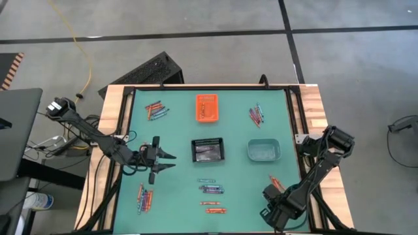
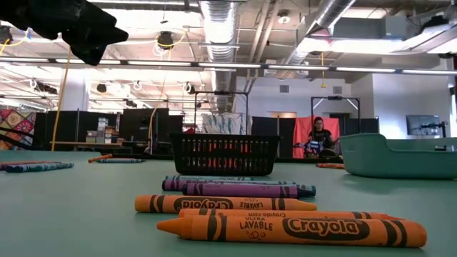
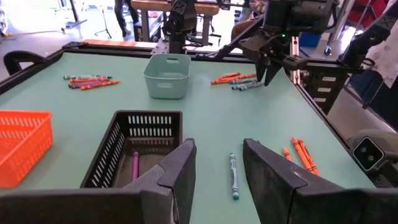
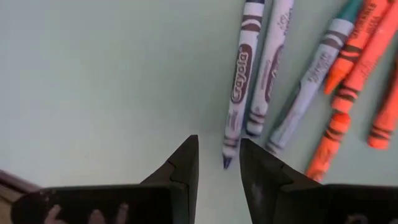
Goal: Sort crayons
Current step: Put the blue crayon into the green bin
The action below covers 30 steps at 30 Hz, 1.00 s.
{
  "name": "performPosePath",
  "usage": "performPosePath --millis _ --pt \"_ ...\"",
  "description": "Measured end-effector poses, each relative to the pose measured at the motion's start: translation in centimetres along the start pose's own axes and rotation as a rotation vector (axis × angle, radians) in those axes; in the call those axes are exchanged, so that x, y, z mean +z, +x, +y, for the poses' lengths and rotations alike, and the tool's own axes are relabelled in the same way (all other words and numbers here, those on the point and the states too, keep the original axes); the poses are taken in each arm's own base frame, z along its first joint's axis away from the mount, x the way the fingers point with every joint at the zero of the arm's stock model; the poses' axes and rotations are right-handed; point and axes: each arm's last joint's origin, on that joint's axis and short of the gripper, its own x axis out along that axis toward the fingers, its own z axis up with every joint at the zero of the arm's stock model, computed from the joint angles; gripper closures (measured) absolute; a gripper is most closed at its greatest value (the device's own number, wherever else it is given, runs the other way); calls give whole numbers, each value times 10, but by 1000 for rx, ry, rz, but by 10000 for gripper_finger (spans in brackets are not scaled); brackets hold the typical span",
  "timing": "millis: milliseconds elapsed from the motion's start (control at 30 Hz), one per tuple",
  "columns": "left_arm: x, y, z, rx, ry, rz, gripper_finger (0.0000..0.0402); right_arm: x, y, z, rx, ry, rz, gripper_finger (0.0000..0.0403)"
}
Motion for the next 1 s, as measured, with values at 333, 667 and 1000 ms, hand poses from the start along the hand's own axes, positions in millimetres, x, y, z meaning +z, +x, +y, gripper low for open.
performPosePath --millis 333,667,1000 --pt "-1 0 0 2 0 7 280 2 8 -5 17 17 8 312" --pt "-1 0 0 3 0 6 280 5 9 -4 11 -6 10 393" --pt "-1 0 0 9 0 4 280 25 -20 19 39 -188 -14 396"
